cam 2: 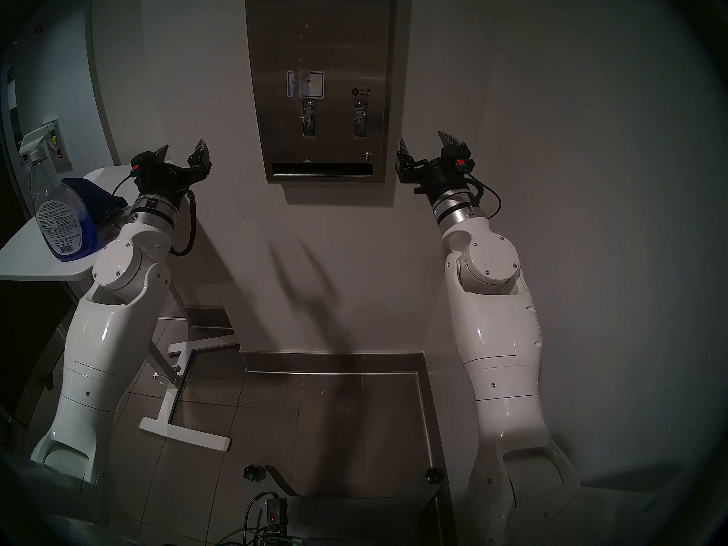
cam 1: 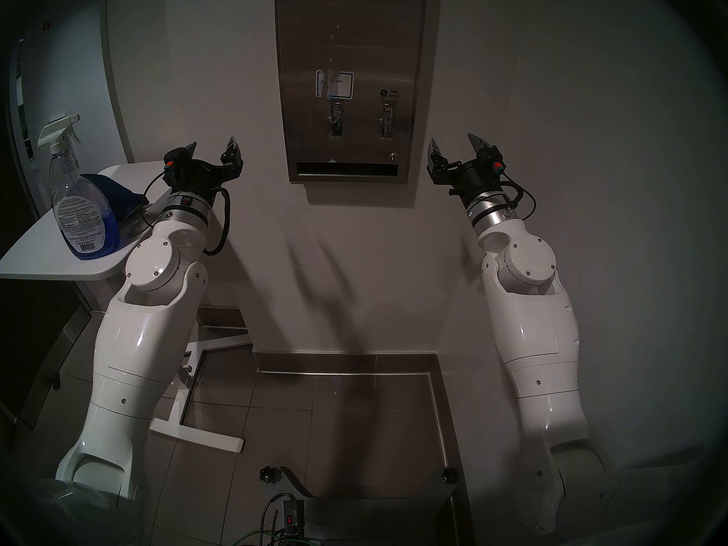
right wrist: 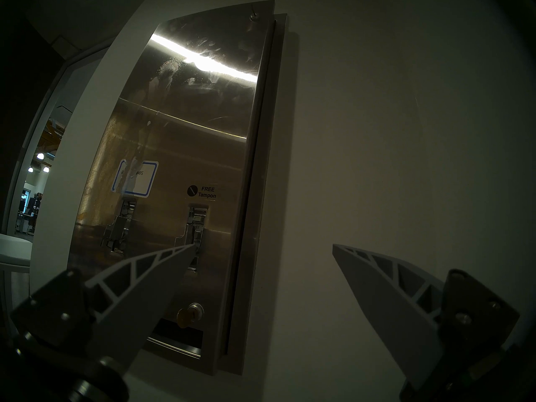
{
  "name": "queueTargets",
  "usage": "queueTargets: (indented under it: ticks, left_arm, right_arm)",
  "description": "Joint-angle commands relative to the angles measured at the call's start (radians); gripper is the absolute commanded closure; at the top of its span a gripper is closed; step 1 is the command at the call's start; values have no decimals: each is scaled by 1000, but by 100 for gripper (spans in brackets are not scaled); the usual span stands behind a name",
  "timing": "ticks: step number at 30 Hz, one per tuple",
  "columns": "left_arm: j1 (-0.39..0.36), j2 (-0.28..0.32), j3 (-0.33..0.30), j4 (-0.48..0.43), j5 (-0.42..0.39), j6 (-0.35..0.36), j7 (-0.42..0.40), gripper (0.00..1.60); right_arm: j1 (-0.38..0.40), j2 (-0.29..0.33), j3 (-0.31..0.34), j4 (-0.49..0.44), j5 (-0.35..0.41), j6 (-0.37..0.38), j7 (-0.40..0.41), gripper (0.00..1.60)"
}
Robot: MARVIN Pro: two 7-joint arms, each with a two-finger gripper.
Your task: Pick up the cleaner bottle and spray the cleaner onto the surface
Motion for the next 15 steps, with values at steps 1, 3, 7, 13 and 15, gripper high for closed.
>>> queueTargets:
  ticks: [1, 3, 7, 13, 15]
  left_arm:
    - [-66, 72, -55, -86, -79, 30, -109, 0]
    - [-83, 90, -79, -99, -103, 46, -137, 0]
    - [-107, 117, -114, -110, -129, 66, -171, 0]
    - [-150, 186, -206, -124, -189, 119, -243, 0]
    - [-169, 196, -216, -120, -197, 127, -258, 0]
  right_arm:
    - [27, 0, 0, -27, 1, -7, 1, 0]
    - [27, 0, 0, -26, 1, -7, 1, 0]
    - [27, 0, 0, -24, 1, -8, 1, 0]
    - [27, 0, 0, -22, 1, -8, 0, 0]
    - [27, 0, 0, -21, 1, -8, 0, 0]
